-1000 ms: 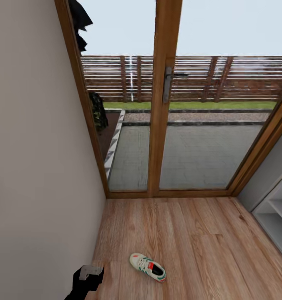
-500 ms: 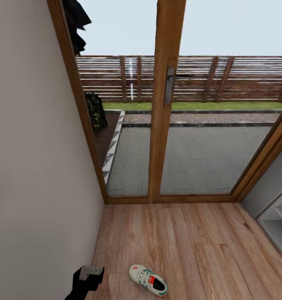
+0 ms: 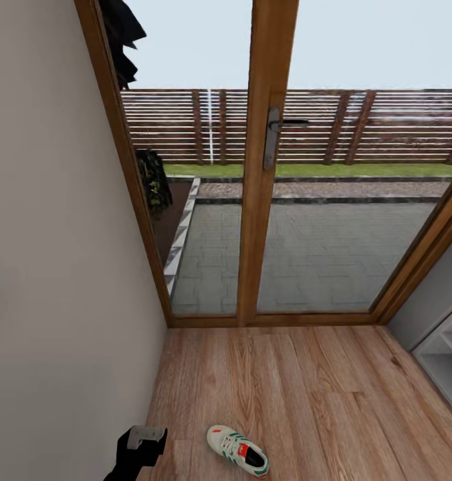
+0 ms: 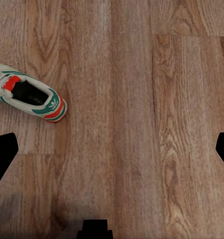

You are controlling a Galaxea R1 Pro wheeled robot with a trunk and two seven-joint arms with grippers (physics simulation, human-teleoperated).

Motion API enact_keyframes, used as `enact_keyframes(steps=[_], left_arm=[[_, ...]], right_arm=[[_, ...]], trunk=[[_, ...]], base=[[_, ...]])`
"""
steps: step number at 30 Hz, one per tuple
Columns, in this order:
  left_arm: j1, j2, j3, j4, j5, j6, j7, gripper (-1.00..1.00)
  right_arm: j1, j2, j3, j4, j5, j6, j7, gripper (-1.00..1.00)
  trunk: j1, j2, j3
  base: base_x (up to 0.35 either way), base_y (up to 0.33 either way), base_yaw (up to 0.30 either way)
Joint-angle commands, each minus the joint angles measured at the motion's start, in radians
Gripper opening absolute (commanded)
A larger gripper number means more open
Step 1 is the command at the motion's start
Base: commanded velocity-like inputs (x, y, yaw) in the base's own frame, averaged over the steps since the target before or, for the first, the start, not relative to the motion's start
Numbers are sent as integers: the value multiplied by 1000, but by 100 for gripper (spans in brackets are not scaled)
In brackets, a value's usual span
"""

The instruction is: Pick up the two gym shoes and the two sandals from the corridor floor and place them onto the hallstand (shoe rack) in the corridor, making sure they are on the rack and not on the floor. Arrange them so the two gym shoes are next to each other and the two sandals are next to each other.

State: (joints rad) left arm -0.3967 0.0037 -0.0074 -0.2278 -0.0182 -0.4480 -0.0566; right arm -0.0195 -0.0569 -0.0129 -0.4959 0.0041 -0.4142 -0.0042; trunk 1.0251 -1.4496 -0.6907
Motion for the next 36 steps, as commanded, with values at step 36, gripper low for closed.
enact_keyframes(steps=[36], left_arm=[[-1,-1,0,1,-3,-4,1,100]], right_arm=[[0,0,-2,-1,-1,-3,-1,100]], trunk=[[0,0,-1]], base=[[53,-18,40]])
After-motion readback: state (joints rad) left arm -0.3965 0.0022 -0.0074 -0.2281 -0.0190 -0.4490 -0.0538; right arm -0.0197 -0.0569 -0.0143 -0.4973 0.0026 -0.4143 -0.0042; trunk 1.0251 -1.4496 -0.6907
